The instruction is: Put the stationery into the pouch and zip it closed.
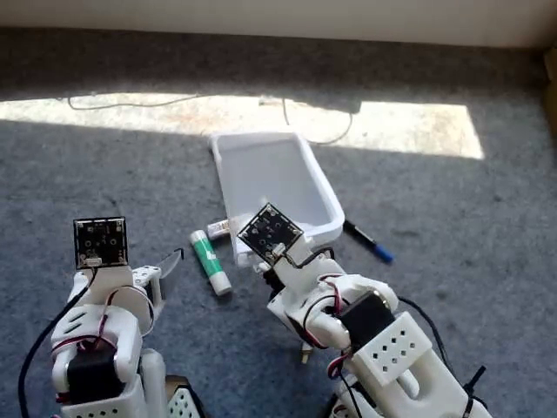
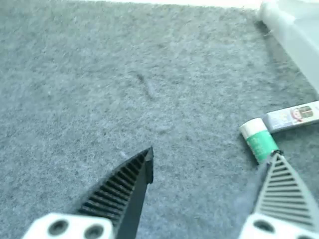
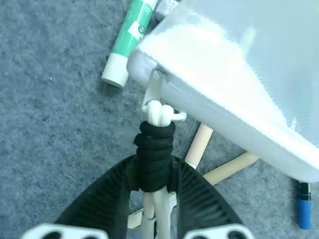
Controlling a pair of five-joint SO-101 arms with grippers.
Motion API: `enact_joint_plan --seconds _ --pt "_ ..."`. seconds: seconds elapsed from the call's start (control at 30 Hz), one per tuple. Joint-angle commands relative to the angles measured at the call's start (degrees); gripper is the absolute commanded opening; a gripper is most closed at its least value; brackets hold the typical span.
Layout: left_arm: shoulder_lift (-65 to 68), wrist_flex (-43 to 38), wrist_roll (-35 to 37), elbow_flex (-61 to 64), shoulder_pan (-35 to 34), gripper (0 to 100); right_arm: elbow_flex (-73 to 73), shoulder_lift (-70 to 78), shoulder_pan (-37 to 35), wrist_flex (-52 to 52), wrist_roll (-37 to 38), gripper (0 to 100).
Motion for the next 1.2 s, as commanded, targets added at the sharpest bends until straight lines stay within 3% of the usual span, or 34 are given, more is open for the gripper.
enact_joint_plan --seconds 0.0,0.27,0.67,1.0,1.17 --pt "-0.04 0.44 1.58 -5.49 5.85 33 -2.51 -3.82 0.92 -1.71 -0.97 1.5" --pt "-0.04 0.09 6.42 -5.93 15.87 33 -2.51 -8.04 0.92 -3.65 -4.4 1.5" --pt "0.04 0.0 8.62 -9.27 25.01 33 -2.15 -8.04 0.57 -3.65 -4.4 1.5" --pt "0.13 -9.67 8.53 -1.1 25.36 33 -2.15 -8.13 0.57 -3.65 -4.22 1.5" --pt "0.13 -13.71 8.7 1.01 21.58 33 -2.07 -8.22 0.57 -3.47 -4.13 1.5"
